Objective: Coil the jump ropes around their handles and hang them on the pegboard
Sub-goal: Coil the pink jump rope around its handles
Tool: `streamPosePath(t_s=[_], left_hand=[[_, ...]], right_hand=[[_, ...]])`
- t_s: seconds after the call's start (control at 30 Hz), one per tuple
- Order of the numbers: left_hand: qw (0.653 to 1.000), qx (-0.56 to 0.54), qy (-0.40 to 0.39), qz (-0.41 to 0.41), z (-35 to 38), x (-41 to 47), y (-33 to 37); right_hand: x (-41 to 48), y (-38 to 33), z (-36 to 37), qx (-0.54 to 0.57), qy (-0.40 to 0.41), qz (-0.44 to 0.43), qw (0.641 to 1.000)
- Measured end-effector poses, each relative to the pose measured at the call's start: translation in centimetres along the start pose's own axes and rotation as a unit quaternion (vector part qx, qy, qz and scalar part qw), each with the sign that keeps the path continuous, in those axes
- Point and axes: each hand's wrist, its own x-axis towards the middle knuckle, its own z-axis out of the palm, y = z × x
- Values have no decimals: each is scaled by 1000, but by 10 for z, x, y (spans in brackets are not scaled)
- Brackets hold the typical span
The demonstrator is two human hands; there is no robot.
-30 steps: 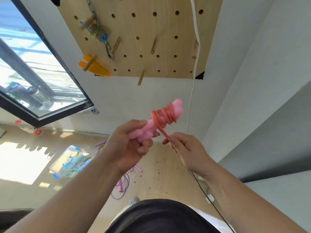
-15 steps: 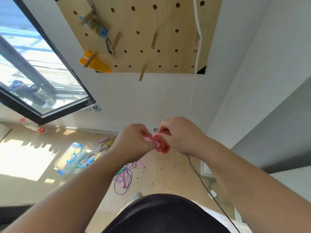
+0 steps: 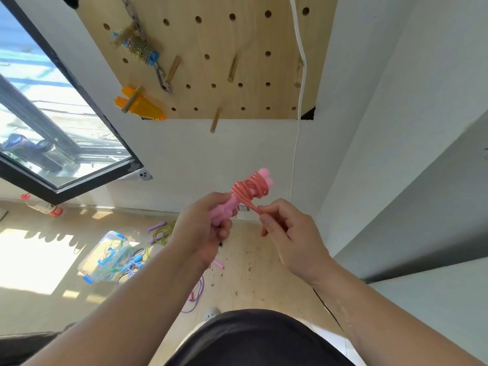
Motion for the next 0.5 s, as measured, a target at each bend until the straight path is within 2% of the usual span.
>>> streamPosePath(t_s=[0.07,0.17,0.3,0.37,0.43,0.5], left_hand=[[997,-56,-34,-29,4,-4,6],[982,-151,-101,-48,4,-12,24],[987,-30,-148,-55,-1,-20,32],[981,1,-179,-78,-4,-24,25],[975,51,-201,-80,-8,-25,17],[960,146,-230,-64,-11,-22,11]], right_hand=[[4,3,-6,35,-14,24,999],[7,21,-16,26,-67,74,995],[16,36,-35,51,-84,123,988],[26,31,-44,52,-139,133,980],[35,24,-52,7,-188,117,975],[46,20,-58,-64,-251,91,961]])
